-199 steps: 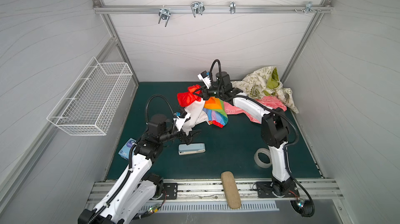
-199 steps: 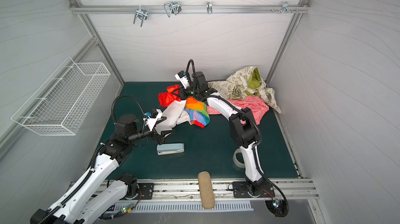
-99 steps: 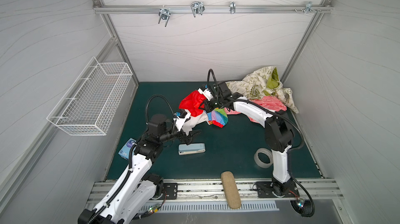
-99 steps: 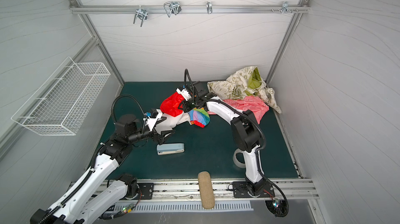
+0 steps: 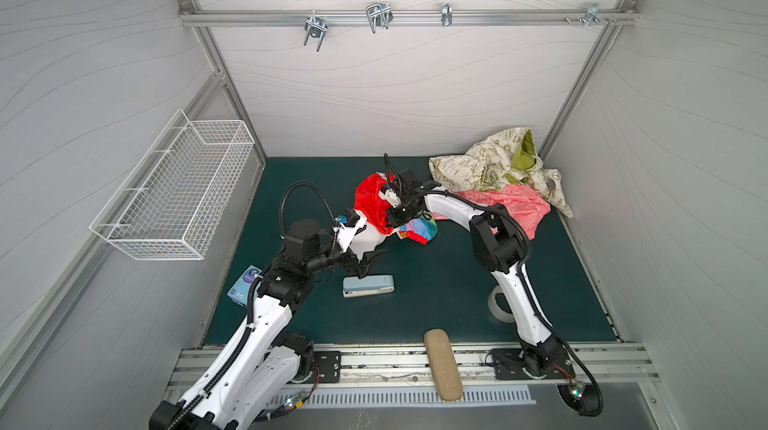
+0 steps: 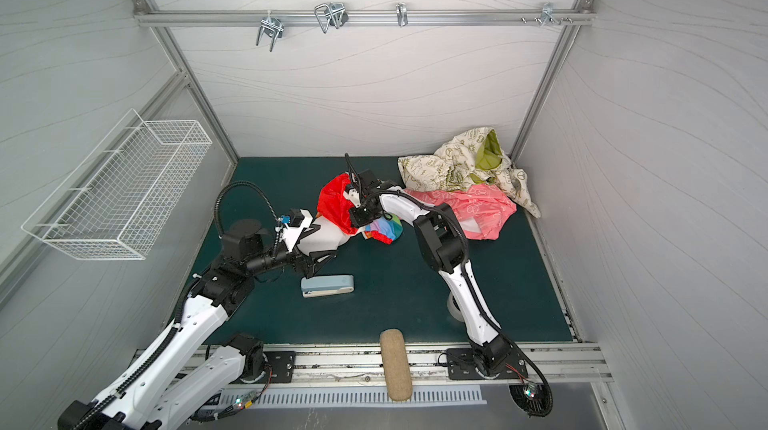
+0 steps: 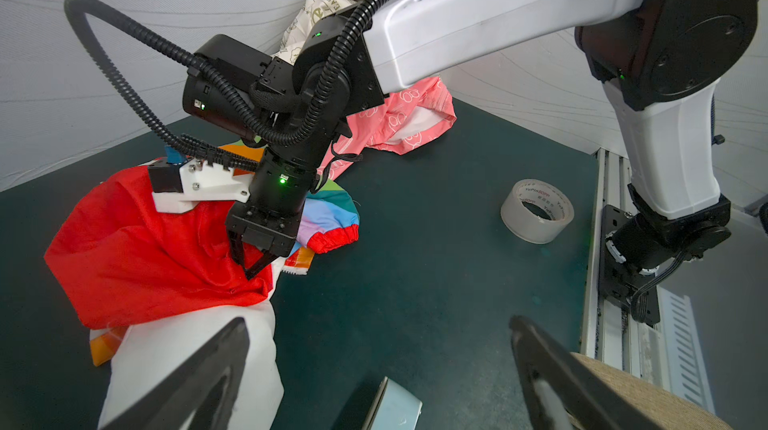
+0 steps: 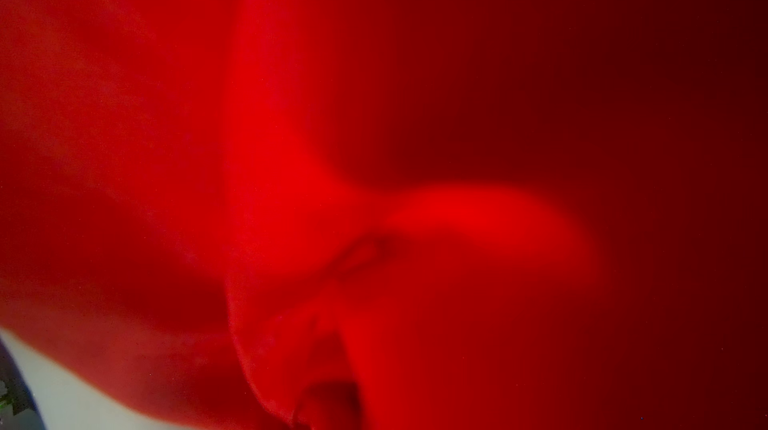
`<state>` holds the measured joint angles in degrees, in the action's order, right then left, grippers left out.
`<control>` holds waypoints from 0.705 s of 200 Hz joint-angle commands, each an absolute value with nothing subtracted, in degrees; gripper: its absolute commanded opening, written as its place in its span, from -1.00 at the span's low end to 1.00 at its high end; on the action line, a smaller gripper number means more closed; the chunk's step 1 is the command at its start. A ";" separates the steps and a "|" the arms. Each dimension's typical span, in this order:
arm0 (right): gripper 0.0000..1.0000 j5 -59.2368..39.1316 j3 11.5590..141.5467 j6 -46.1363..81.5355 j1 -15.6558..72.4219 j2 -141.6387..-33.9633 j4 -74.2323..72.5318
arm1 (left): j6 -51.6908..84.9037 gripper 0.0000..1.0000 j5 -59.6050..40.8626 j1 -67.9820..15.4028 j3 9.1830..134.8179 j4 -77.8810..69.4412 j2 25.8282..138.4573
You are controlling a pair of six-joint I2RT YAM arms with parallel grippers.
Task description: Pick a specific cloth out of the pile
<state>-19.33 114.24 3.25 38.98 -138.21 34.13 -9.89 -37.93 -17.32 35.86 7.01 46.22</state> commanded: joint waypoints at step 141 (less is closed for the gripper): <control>-0.79 -36.87 139.23 18.17 45.50 -158.47 17.57 | -9.89 0.97 -36.65 -19.31 35.42 3.66 40.74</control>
<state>-30.68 137.53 11.09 44.75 -154.85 27.90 -9.63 -37.19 -18.70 35.44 6.83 42.04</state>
